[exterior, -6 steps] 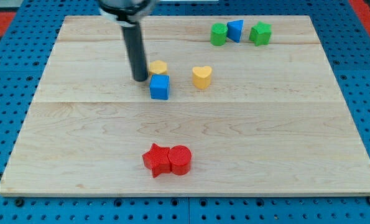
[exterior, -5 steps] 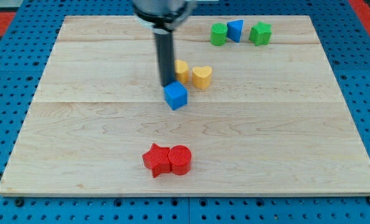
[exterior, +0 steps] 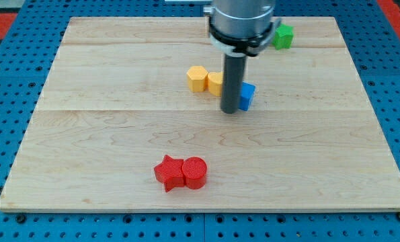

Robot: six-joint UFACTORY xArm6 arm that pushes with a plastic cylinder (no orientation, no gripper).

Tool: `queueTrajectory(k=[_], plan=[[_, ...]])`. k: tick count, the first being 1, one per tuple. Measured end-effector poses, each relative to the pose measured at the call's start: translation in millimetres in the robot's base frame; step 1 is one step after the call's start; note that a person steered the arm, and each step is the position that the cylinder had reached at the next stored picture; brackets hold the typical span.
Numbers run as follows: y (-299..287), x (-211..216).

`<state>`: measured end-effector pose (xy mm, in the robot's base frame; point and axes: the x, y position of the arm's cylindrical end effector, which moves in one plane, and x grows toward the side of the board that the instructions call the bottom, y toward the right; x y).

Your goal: Move the blue cube down to the green star

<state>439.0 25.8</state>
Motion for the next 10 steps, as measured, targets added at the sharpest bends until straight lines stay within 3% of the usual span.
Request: queueTrajectory(k=[1,3,5,6,8,10], plan=[[11.3,-7.7],[122.7,-26.1],[46.2,-27.9],[46.6,-65.4],[113.4,-65.5],[83.0,-166.1]])
